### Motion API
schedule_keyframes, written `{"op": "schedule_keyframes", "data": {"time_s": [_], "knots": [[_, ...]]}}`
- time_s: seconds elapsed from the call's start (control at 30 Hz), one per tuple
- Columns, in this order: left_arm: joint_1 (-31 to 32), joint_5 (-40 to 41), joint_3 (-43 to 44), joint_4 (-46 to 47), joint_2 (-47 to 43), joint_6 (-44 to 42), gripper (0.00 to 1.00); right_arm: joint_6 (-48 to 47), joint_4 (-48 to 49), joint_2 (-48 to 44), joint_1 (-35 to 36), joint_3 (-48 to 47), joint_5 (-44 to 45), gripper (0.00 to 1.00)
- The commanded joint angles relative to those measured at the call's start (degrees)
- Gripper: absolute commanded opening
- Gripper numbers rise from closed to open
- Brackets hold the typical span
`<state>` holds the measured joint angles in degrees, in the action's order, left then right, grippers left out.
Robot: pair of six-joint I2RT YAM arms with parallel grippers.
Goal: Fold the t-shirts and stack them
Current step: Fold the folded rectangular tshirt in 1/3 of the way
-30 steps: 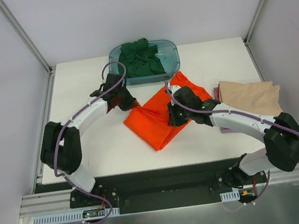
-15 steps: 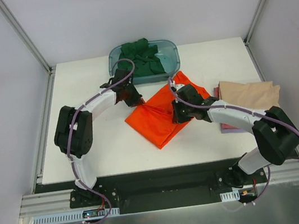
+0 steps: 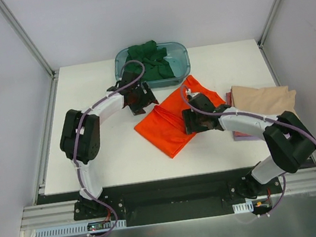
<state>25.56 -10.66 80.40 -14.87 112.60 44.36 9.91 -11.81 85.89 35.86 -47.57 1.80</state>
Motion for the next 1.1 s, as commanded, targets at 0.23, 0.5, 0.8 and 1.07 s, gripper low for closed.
{"op": "schedule_keyframes", "data": {"time_s": [0.23, 0.5, 0.8, 1.07], "knots": [[0.10, 8.88, -11.65, 0.73, -23.45, -5.60, 0.99, -4.45, -2.69, -13.10, 3.60, -0.07, 1.20, 0.96], [-6.48, 10.75, -29.40, 0.55, -39.55, -2.09, 0.99, -8.15, 0.13, -1.37, 12.04, -9.01, -13.59, 0.96], [-14.14, 4.86, -37.33, 0.11, -44.65, -2.79, 0.99, -9.47, -5.23, 14.65, 6.35, -21.77, -6.82, 0.96], [-14.31, 2.13, -37.51, 0.02, -44.74, -3.84, 0.99, -17.29, -11.38, 14.93, 0.27, -27.39, -2.15, 0.96]]}}
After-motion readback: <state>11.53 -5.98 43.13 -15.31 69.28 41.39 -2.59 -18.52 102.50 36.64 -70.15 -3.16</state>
